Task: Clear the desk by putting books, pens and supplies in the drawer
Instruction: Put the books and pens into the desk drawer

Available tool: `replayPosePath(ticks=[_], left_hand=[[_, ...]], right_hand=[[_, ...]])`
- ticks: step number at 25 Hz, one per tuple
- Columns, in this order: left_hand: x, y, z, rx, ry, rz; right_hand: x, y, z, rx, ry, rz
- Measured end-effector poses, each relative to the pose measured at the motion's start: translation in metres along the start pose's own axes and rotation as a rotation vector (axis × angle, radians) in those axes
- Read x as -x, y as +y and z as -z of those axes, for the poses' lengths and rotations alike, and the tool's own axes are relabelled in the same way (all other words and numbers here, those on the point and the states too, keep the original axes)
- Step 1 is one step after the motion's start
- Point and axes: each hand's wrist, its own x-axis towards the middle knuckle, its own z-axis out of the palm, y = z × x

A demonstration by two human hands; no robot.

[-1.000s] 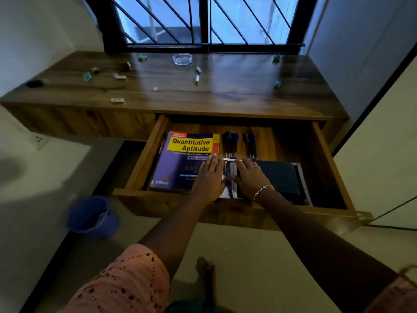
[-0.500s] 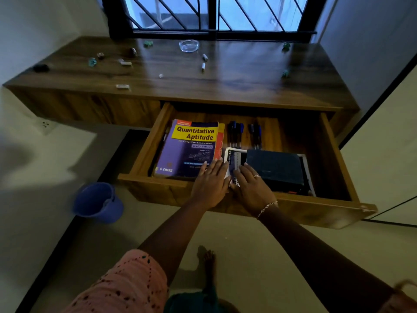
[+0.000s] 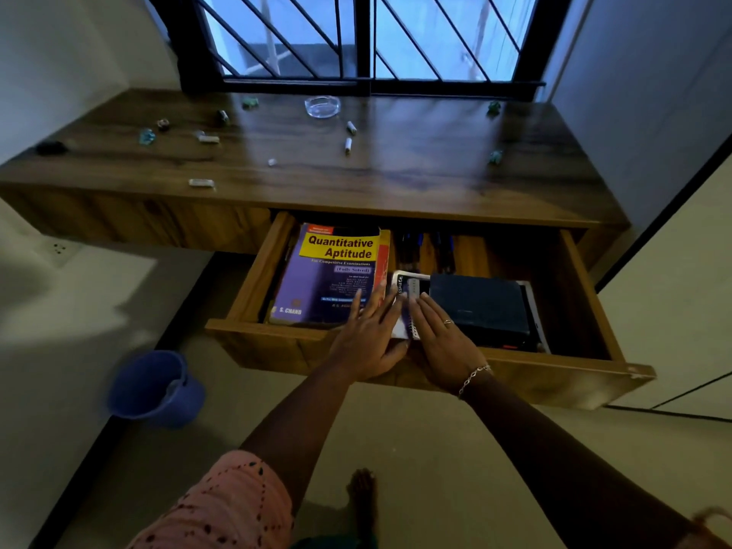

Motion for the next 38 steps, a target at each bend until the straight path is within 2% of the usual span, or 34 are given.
replayPosePath(ticks=[5, 10, 15, 18, 22, 31, 36, 38], left_hand=[[-0.045, -0.024, 0.007, 0.046, -0.027, -0.017], [-0.094, -0.048, 0.017, 0.161, -0.058, 0.030], [-0.141, -0.065, 0.040, 0.004, -0.082, 0.083], [-0.168, -0.070, 0.048, -0.067, -0.091, 0.126], [-0.191, -0.081, 0.049, -0.144, -0.096, 0.116], [-0.221, -0.090, 0.036, -0.220, -0.011, 0.077], [-0.231, -0.079, 0.029, -0.244, 0.009, 0.103], [-0.235, -0.079, 0.029, -0.251, 0.012, 0.096]], right_hand=[[-0.048, 0.032, -0.002, 0.010, -0.063, -0.025], [-0.099, 0.059, 0.016, -0.110, -0.059, -0.108], [-0.140, 0.083, 0.030, 0.044, -0.105, -0.251], [-0.166, 0.096, 0.038, 0.038, -0.145, -0.335], [-0.194, 0.111, 0.045, 0.093, -0.224, -0.348], [-0.222, 0.123, 0.037, 0.073, 0.034, -0.354], [-0.232, 0.126, 0.029, 0.106, 0.126, -0.389], [-0.234, 0.126, 0.028, 0.119, 0.110, -0.396]])
